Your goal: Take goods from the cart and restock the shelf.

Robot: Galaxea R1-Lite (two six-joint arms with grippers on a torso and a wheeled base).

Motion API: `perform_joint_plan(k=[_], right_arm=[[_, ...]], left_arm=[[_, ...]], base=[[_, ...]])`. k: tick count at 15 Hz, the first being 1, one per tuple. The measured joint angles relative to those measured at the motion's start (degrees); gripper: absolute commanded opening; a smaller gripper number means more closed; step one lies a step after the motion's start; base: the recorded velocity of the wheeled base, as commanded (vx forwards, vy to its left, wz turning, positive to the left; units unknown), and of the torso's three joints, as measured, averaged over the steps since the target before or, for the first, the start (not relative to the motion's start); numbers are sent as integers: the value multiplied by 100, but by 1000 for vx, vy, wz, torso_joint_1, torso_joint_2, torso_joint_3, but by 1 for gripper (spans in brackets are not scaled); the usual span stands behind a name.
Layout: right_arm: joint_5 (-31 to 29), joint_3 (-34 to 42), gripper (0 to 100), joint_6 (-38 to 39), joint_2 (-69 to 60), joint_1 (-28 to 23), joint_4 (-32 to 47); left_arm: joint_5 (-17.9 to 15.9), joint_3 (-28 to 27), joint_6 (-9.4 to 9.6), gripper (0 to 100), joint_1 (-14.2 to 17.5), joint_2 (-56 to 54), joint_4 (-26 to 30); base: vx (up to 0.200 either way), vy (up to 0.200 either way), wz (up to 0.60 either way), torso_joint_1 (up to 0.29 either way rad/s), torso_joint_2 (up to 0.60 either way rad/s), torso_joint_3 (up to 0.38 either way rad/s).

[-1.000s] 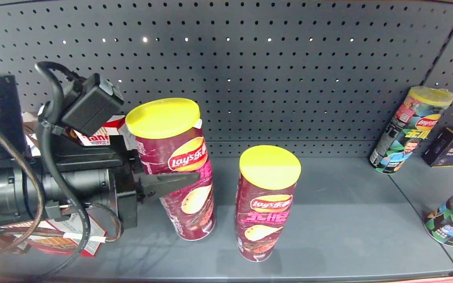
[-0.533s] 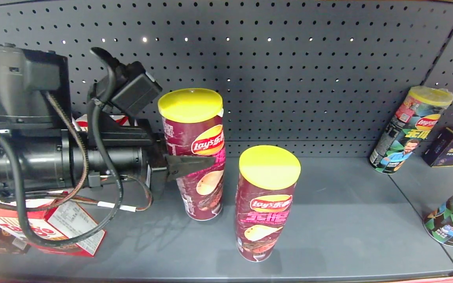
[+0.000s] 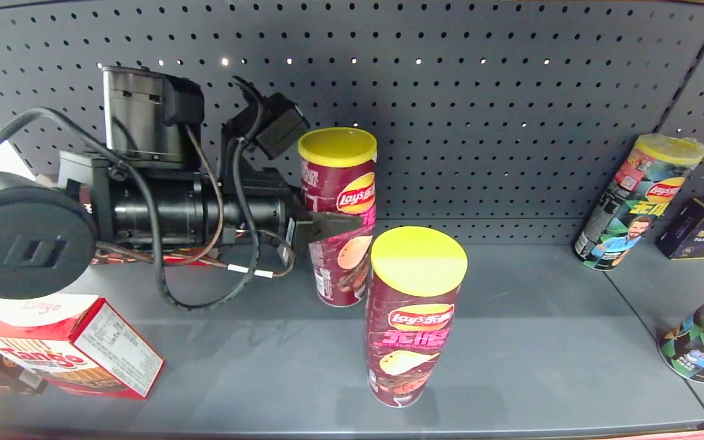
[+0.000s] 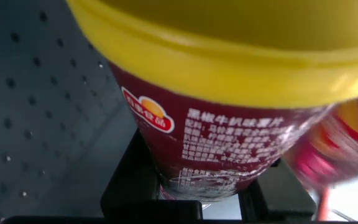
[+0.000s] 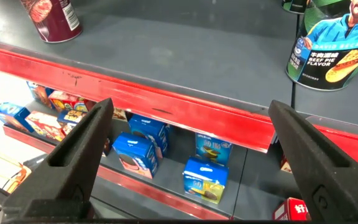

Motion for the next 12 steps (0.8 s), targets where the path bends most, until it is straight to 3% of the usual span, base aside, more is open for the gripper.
perform_joint_plan(k=[7, 12], right_arm=[[0, 0, 100, 0, 2, 2, 0], [-2, 0, 100, -2, 2, 0, 0]], left_arm=[[-2, -596, -16, 0, 41, 858, -657], [-2, -802, 12, 0, 9, 1232, -719]], base=[[0, 0, 0, 0, 0, 0], [0, 0, 0, 0, 0, 0]])
